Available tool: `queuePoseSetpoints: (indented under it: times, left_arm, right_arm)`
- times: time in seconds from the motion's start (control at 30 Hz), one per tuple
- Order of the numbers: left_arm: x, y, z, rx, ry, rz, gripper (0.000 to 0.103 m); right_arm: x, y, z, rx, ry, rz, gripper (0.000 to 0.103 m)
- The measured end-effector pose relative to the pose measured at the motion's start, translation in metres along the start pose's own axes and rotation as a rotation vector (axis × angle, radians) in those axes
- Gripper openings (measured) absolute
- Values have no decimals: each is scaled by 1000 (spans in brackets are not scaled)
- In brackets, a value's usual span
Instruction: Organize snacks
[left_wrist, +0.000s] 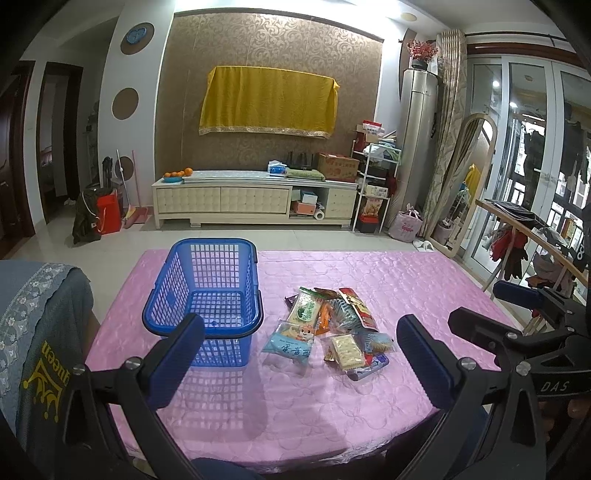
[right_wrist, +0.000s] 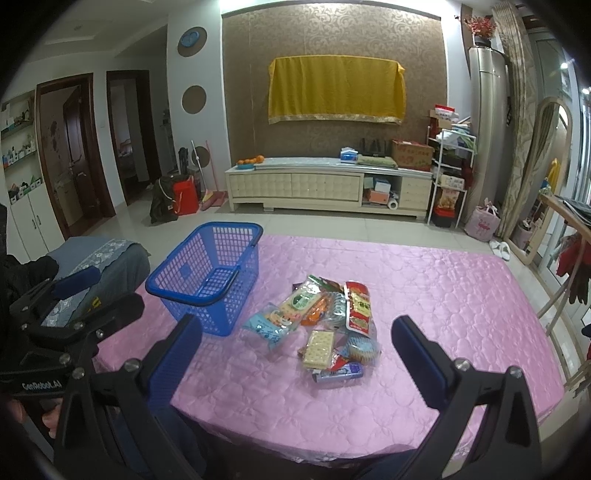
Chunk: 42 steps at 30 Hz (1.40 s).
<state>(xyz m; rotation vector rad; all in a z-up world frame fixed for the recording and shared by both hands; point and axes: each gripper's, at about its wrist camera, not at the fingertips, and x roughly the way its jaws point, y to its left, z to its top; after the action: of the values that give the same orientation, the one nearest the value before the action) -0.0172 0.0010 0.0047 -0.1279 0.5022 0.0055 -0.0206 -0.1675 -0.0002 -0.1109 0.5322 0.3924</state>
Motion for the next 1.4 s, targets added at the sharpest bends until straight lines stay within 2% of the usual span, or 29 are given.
queuePoseSetpoints:
  times: [0.47, 0.63, 0.77, 0.97, 1.07, 1.2, 1.4]
  left_arm:
    - [-5, 2, -2, -4, 0, 7, 103]
    - [-3, 3, 1, 26, 21, 18, 103]
    - [-1, 4, 9, 46, 37, 14, 103]
    - [14, 6, 32, 73, 58, 61, 103]
    - [28, 10, 43, 58, 59, -7, 103]
    - [52, 3, 51, 92, 96, -25, 103]
    - [92, -12, 56, 148, 166, -70, 103]
  right_arm:
    - [-1, 4, -3, -8, 0, 14, 103]
    - [-2, 5, 0, -5, -8, 22, 103]
    - [2, -1, 5, 9, -7, 24, 103]
    - [13, -20, 17, 16, -17, -21, 103]
    - [22, -34, 23, 22, -15, -47, 103]
    - [37, -54, 27, 52, -4, -70, 103]
    - [68, -79, 26, 105, 74, 2, 103]
